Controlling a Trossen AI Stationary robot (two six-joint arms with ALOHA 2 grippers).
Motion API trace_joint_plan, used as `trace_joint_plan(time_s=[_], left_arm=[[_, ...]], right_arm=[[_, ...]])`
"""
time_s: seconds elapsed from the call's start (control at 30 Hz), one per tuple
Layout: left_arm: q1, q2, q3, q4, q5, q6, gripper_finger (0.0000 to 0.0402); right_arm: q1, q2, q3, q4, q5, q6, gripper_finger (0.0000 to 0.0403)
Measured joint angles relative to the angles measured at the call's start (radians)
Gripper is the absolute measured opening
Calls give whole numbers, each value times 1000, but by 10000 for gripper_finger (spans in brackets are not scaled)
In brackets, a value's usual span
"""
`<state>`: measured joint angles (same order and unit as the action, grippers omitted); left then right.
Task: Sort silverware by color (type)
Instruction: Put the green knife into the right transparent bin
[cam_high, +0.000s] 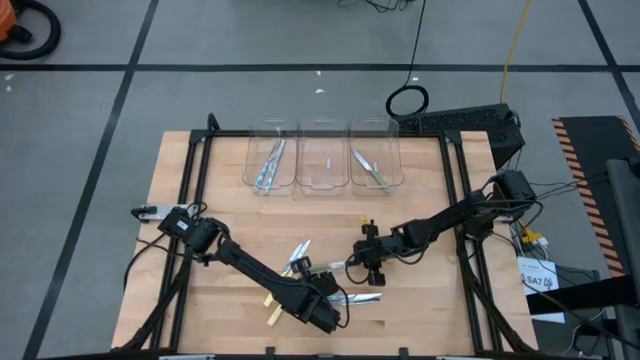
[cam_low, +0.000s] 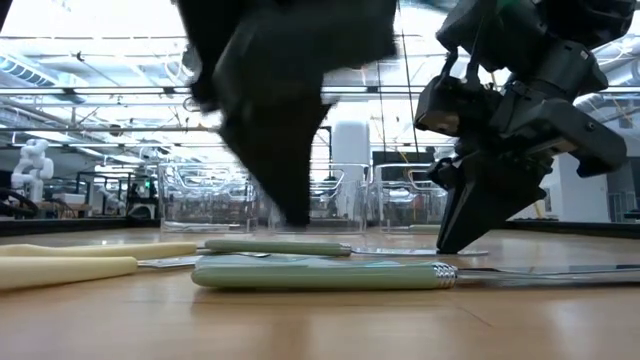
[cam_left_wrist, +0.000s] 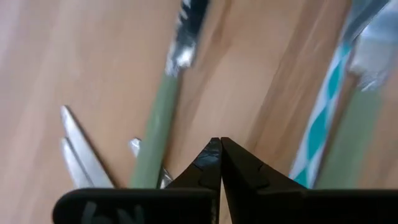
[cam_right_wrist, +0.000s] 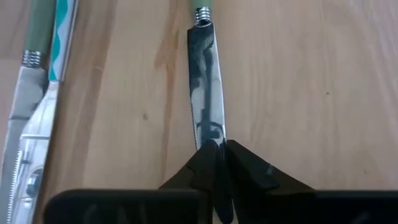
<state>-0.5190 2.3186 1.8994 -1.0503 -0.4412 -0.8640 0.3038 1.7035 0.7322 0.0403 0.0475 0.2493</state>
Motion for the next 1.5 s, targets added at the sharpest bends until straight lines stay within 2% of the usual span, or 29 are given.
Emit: trace_joint_plan(time_s=[0.13,0.2,0.3,0.43,0.53,0.7,0.83,0.97,1.13,1.27,1.5], left_arm=[[-18,-5,108,-101,-44,26,17],[-27,-5,163,-144,-48,85,18],[-24,-6,232,-156,70,250,18],[-4,-8,269,-172,87,421,18],[27,-6,244,-226,90,451,19],[71,-4,127,-229,99,460,19],[81,-4,70,-198,101,398,30],[75,-4,70,-164,75,398,61],[65,-4,66,-150,76,399,120],[66,-4,22,-136,71,448,163],[77,-4,-28,-101,57,470,174]], right_arm=[[0,0,0,-2,-5,0,25],[0,0,-1,-4,-10,-1,25],[0,1,-1,-20,-48,-8,25],[0,1,-1,-57,-53,-36,25],[0,2,-1,-97,-57,-47,25],[1,1,0,-174,-62,-25,25],[2,0,0,-198,-61,-25,24],[2,0,0,-199,-57,-25,24],[2,0,0,-199,-54,-25,24],[2,0,-1,-198,-53,-26,24],[2,0,-1,-197,-52,-30,24]])
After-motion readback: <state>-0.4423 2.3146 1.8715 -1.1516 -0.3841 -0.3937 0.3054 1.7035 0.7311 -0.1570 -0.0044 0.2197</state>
